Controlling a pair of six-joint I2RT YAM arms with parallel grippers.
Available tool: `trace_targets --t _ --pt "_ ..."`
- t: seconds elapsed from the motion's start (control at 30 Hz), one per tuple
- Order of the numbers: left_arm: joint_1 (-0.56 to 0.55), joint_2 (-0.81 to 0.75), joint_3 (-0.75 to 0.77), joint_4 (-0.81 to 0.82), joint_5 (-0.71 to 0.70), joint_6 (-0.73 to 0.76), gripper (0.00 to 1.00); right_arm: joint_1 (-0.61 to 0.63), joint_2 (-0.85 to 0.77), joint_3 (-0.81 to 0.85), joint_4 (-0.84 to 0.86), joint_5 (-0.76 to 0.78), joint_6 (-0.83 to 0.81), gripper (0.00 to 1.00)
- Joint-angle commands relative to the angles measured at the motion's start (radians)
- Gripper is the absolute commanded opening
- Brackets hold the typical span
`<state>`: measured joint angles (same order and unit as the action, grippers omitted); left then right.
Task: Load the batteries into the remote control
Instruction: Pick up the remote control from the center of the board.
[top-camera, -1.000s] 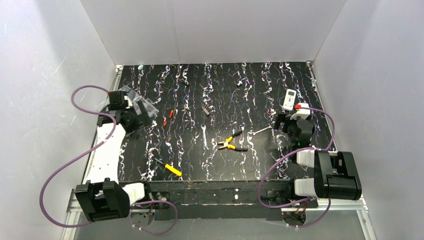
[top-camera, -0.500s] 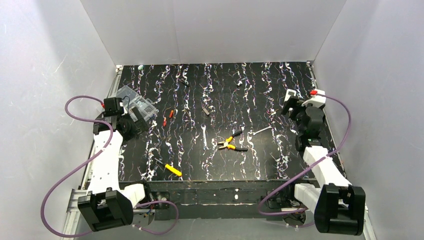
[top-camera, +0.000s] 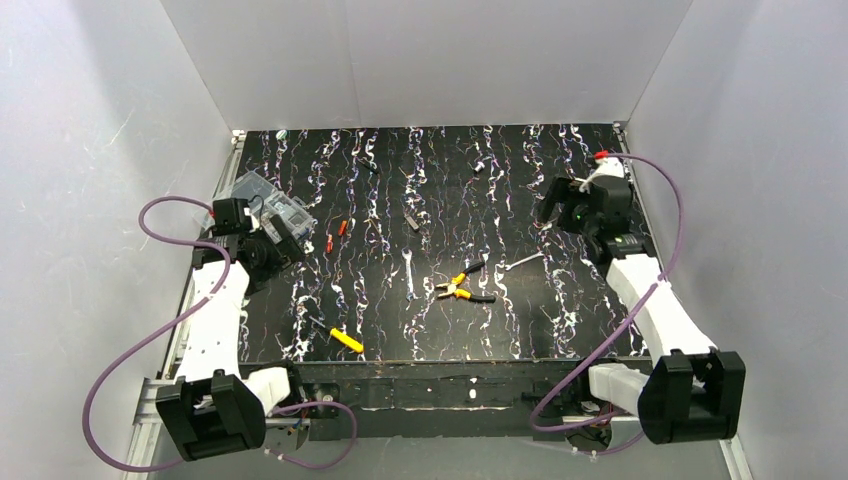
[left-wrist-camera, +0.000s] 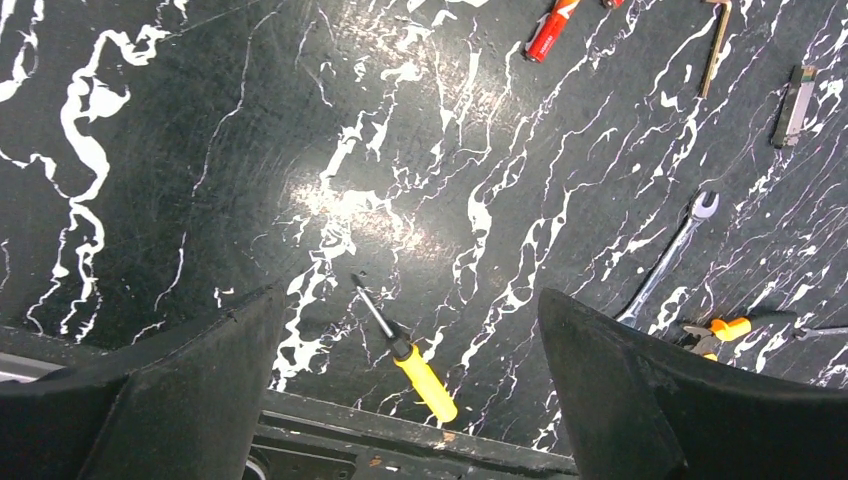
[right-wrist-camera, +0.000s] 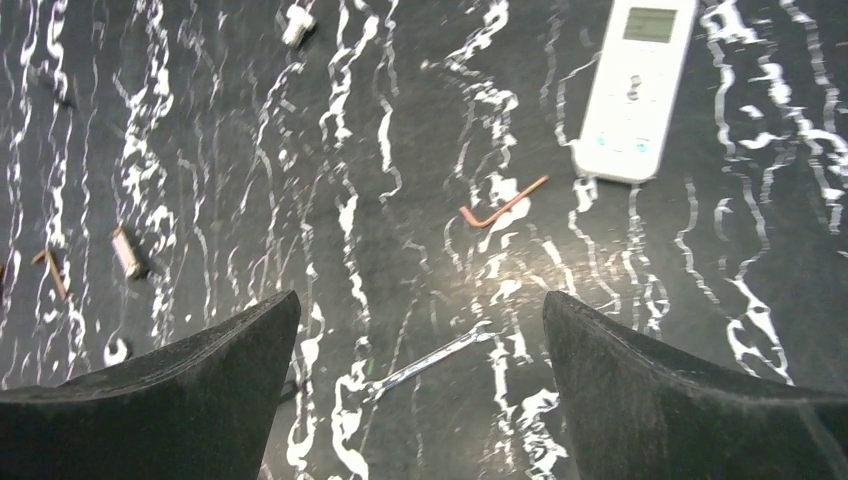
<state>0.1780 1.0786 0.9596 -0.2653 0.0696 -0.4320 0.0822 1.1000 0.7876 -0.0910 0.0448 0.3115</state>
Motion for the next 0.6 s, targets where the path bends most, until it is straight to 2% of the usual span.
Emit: trace_targets --t 0.0,0.13,0.23,0.43,0.57 --pt "-0.036 0.013 -0.017 -0.046 0.023 -0.017 1.00 0.123 0.062 0.127 -0.189 0.044 0.014 1.00" --pt "-0.102 -0.005 -0.021 -0.045 -0.039 0.015 0.99 0.233 0.115 0.172 -0.218 0.107 0.014 1.00" --pt "-0.142 -0.009 -0.025 -0.050 -0.093 0.039 0.99 0.271 0.184 0.251 -0.266 0.142 0.026 1.00" --pt "-0.224 -0.008 -0.048 -0.030 -0.070 0.042 1.00 0.256 0.341 0.435 -0.384 0.261 0.038 1.00" --pt "-0.249 -0.009 -0.062 -0.023 -0.047 0.050 1.00 0.148 0.424 0.526 -0.419 0.253 0.082 1.00"
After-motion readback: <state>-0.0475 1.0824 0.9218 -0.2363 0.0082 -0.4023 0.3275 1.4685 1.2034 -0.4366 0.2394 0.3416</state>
